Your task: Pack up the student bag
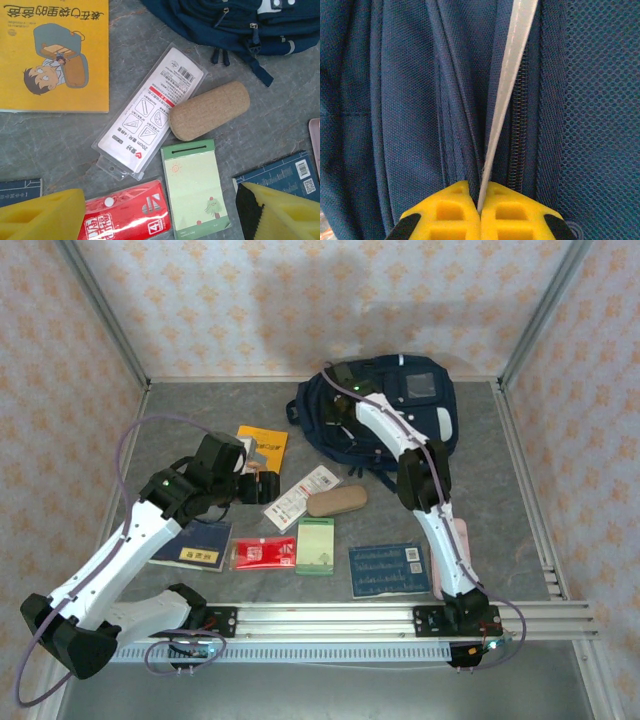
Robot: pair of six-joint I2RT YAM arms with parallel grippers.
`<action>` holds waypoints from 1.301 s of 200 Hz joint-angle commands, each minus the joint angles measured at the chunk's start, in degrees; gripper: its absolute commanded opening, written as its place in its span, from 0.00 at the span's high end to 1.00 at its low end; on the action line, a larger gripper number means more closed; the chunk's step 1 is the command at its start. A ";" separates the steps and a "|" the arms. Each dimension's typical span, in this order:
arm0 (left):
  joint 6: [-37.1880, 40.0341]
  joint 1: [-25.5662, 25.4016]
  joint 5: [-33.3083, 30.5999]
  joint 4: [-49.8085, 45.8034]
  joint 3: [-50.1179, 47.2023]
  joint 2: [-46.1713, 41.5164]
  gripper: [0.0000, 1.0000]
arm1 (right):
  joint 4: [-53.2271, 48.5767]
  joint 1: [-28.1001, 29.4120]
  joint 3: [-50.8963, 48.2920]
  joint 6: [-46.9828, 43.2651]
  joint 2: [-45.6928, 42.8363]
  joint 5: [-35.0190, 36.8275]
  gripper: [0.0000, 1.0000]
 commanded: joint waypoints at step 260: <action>4.90 -21.35 -15.60 7.81 5.68 7.19 0.30 | -12.27 -4.71 -19.99 20.52 -35.15 -19.51 1.00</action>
